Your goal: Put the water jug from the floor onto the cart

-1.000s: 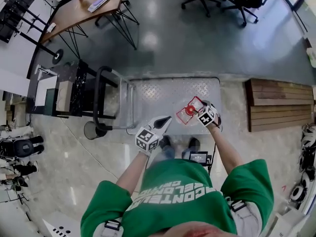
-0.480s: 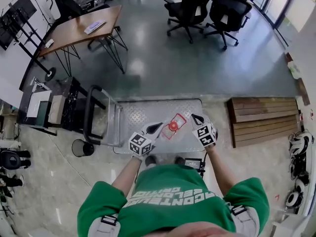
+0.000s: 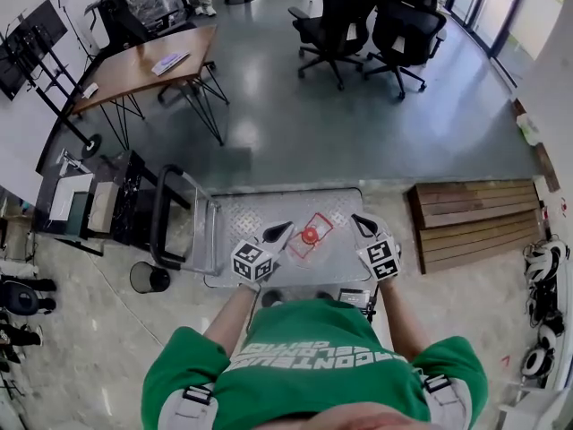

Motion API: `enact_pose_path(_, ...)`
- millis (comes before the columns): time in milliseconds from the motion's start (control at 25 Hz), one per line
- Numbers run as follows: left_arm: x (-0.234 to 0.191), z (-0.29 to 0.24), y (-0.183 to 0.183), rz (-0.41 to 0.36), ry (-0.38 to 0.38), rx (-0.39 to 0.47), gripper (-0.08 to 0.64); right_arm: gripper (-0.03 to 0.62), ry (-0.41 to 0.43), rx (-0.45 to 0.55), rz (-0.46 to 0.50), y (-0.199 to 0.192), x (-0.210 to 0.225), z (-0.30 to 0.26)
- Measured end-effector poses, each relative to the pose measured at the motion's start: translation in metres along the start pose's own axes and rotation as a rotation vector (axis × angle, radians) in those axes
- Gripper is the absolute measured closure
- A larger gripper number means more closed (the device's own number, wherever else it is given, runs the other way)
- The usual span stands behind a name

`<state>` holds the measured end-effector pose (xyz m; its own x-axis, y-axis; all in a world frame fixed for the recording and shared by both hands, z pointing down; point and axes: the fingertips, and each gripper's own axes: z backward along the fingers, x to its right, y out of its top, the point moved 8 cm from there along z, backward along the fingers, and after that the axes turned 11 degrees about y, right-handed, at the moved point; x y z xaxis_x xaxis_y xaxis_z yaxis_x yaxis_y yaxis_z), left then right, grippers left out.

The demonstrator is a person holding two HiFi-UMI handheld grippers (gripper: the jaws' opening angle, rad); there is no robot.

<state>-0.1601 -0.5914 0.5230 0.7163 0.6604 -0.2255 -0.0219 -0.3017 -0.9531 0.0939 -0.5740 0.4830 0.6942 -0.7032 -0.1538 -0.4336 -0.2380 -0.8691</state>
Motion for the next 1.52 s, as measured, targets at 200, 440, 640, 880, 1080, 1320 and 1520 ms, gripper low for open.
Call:
enact_pose_path(200,0.0,-0.001,0.003,-0.004,0.004,-0.003,0.543,0.6,0.001,0.013,-0.013,0.001,0.001,0.001)
enact_pose_path(440,-0.002,-0.001,0.004,-0.011,0.007,-0.01,0.543,0.599,0.012,0.022,-0.016,0.003,-0.002,-0.004)
enact_pose_path(640,-0.004,-0.003,0.004,-0.012,0.009,-0.013,0.543,0.599,0.017,0.024,-0.018,0.004,-0.001,-0.007)
enact_pose_path(880,-0.006,-0.005,0.002,-0.01,0.014,-0.014,0.543,0.599,0.026,0.012,-0.016,0.0,0.0,-0.01)
enact_pose_path(1080,-0.006,-0.005,0.002,-0.011,0.016,-0.02,0.543,0.599,0.028,0.009,-0.022,-0.001,0.001,-0.01)
enact_pose_path(1320,-0.007,-0.006,0.0,-0.01,0.015,-0.025,0.543,0.598,0.035,0.006,-0.021,-0.003,-0.001,-0.013)
enact_pose_path(1520,-0.007,-0.007,0.0,-0.01,0.016,-0.03,0.543,0.598,0.04,0.005,-0.028,-0.004,-0.001,-0.014)
